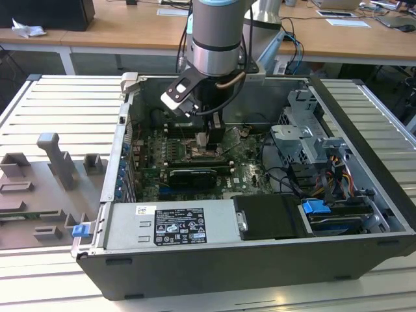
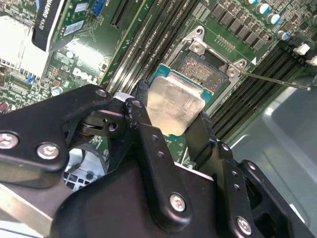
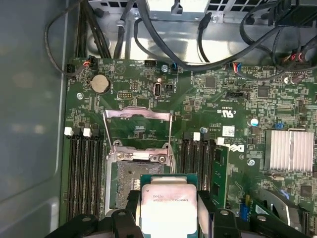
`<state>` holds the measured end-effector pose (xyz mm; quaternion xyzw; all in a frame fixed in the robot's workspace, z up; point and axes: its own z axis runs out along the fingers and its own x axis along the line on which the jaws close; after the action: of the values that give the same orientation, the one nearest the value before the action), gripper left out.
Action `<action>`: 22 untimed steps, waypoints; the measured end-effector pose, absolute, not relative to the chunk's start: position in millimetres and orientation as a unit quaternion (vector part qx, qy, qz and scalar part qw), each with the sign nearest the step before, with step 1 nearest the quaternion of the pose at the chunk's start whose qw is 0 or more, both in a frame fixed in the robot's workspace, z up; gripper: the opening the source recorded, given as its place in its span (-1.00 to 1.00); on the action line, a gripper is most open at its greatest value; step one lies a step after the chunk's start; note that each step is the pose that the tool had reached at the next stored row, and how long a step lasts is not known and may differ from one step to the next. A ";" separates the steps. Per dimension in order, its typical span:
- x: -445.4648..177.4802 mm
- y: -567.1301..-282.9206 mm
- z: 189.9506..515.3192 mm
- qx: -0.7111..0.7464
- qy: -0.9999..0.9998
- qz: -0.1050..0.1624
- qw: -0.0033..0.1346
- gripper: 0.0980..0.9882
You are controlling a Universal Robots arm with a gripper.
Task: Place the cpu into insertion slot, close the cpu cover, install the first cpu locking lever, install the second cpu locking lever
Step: 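Place the cpu into insertion slot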
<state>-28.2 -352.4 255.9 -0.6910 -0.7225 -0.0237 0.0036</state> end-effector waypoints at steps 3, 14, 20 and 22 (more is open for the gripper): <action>-28.3 -351.9 253.8 -0.691 -0.723 -0.024 0.004 0.00; -28.3 -336.5 238.8 -0.694 -0.719 -0.024 0.004 0.00; -28.5 -335.0 233.4 -0.706 -0.708 -0.023 0.003 0.00; -28.7 -334.8 233.0 -0.710 -0.704 -0.023 0.003 0.00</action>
<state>-28.7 -334.8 233.0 -0.7096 -0.7042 -0.0231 0.0027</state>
